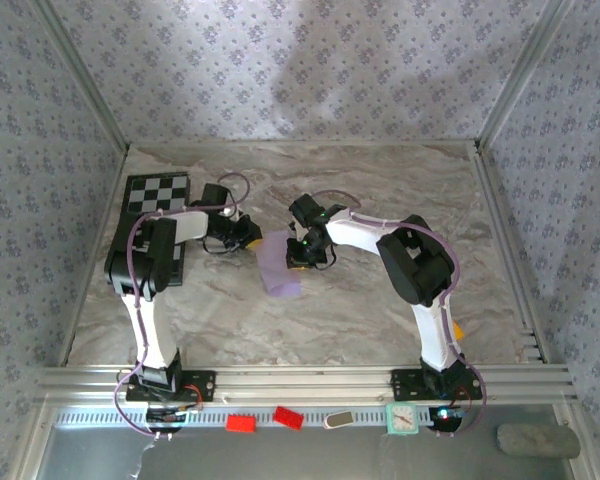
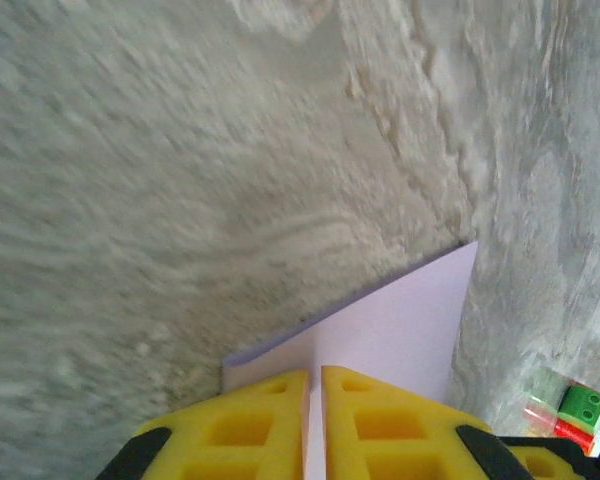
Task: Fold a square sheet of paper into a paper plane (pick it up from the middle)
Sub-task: First fold the square sheet of paper in half at the center of the table.
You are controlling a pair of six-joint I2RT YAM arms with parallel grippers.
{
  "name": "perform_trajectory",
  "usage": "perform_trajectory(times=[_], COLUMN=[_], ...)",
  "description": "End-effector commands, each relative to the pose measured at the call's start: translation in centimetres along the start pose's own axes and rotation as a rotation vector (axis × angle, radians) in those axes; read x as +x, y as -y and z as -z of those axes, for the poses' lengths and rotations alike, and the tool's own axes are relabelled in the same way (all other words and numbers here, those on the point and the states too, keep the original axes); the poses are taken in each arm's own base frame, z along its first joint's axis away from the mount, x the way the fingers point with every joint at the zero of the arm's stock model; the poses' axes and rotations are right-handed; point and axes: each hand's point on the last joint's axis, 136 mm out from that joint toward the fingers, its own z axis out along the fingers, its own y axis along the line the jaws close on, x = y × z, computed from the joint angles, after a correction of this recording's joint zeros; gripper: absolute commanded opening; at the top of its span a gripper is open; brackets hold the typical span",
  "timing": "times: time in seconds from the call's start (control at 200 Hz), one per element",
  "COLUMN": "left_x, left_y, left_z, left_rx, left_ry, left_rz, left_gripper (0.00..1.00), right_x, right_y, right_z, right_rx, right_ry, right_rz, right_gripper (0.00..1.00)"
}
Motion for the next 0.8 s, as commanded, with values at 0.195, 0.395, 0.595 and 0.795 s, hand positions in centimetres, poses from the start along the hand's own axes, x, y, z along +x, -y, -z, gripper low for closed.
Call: perform_trajectory(times=[0.195,0.395,0.595,0.795], left_x=[-3.9,-2.5,3.2,8.2], left_y=[-1.8,2.0,3.8,4.5], left_z=[1.3,6.1,6.0,2.6], left_rx=[-0.069,-0.006,0.042,0.037], left_ry=[0.100,0.233,0.153,-0.044], left_rz=[0.009,0.061,0.087,0.118], left_gripper=[0.13,0.13,0.14,0.14], right_x=[6.0,6.1,6.4,6.3], right_y=[8.6,8.5,8.6,8.6], right_z=[-3.3,-3.3,-3.6,-3.6], right_rx=[0.288,0.283,0.274,0.271], right_ry=[-0.213,-0.212,-0.216,-0.219], right_rz=[-0.094,-0.108,-0.119,-0.118], right_gripper=[0.13,0.13,0.13,0.13])
